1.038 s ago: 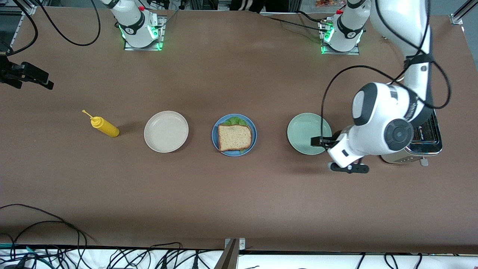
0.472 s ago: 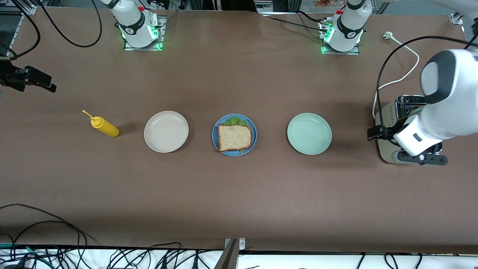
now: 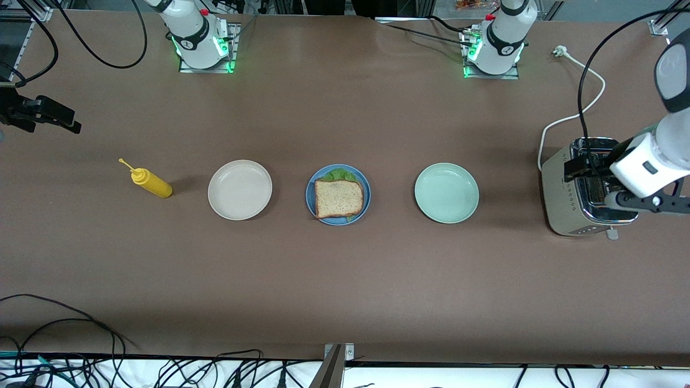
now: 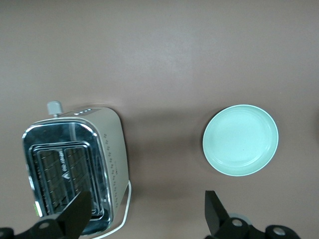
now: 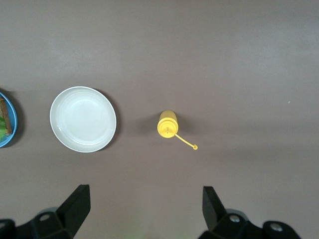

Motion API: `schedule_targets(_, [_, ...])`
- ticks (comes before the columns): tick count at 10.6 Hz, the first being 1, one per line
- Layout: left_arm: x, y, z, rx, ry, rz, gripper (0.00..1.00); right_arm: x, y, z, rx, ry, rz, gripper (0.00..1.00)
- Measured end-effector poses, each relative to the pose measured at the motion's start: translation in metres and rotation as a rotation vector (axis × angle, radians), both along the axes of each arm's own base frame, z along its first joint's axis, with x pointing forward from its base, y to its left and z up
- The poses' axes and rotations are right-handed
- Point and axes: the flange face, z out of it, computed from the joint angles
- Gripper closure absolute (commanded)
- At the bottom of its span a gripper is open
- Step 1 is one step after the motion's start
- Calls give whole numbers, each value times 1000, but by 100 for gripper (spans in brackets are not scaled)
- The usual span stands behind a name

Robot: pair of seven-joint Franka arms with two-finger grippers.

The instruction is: Make sandwich in blue plate with both arms

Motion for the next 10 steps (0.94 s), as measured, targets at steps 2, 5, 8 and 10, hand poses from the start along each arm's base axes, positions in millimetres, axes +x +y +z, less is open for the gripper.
schedule_targets(2, [-13,3,34,-2,-47,-5,0,0,0,1,1,-2,21,0])
schedule_targets(5, [-37,11,81,-23,-112,-2,0,0,0,2,1,-4,35,0])
schedule_targets(8, [-64,15,120,-34,-150,1,0,2,0,3,-1,-17,35,0])
schedule_targets(10, [-72,16,129,-36,-158,2,0,2,0,4,-2,-22,36,0])
